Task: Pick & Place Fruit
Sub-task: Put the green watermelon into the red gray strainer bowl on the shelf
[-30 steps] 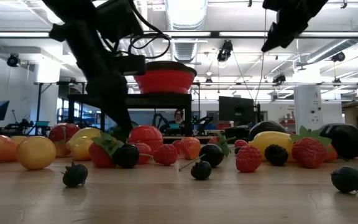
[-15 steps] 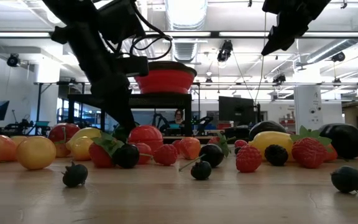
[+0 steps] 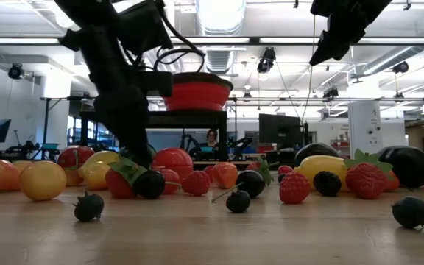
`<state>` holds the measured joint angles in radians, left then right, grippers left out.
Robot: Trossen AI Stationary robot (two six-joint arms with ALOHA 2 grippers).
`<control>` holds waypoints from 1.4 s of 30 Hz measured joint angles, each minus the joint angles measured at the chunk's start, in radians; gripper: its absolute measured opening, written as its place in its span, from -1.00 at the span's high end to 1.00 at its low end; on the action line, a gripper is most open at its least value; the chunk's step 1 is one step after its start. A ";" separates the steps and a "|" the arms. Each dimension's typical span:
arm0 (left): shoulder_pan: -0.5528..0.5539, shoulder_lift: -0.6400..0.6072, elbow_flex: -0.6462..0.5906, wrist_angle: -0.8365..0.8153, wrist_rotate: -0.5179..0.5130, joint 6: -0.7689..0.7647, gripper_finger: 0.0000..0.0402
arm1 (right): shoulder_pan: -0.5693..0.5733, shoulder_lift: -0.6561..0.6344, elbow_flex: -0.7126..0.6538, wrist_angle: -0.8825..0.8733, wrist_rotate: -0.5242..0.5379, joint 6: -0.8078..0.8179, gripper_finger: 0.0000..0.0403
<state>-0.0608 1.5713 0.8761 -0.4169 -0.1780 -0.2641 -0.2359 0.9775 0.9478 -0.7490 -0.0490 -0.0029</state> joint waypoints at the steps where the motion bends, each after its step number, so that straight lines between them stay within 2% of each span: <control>1: 0.000 0.002 0.000 -0.010 -0.003 0.001 -0.76 | 0.000 0.000 0.000 0.000 0.000 0.000 0.63; 5: 0.000 0.008 0.000 -0.027 -0.014 0.003 -0.83 | 0.000 0.000 0.000 0.005 0.000 0.000 0.70; 17: 0.000 0.006 -0.010 -0.037 -0.018 0.028 -0.84 | 0.000 0.000 0.000 0.009 -0.001 -0.013 0.79; 34: 0.001 0.005 -0.015 -0.155 0.010 0.026 -0.84 | 0.000 0.000 0.000 0.029 0.000 0.000 0.57; 42: 0.001 0.005 -0.015 -0.114 0.040 0.025 -0.84 | 0.000 0.000 0.000 0.029 0.000 0.000 0.50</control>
<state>-0.0601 1.5768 0.8612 -0.5304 -0.1384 -0.2396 -0.2359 0.9775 0.9478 -0.7201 -0.0494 -0.0029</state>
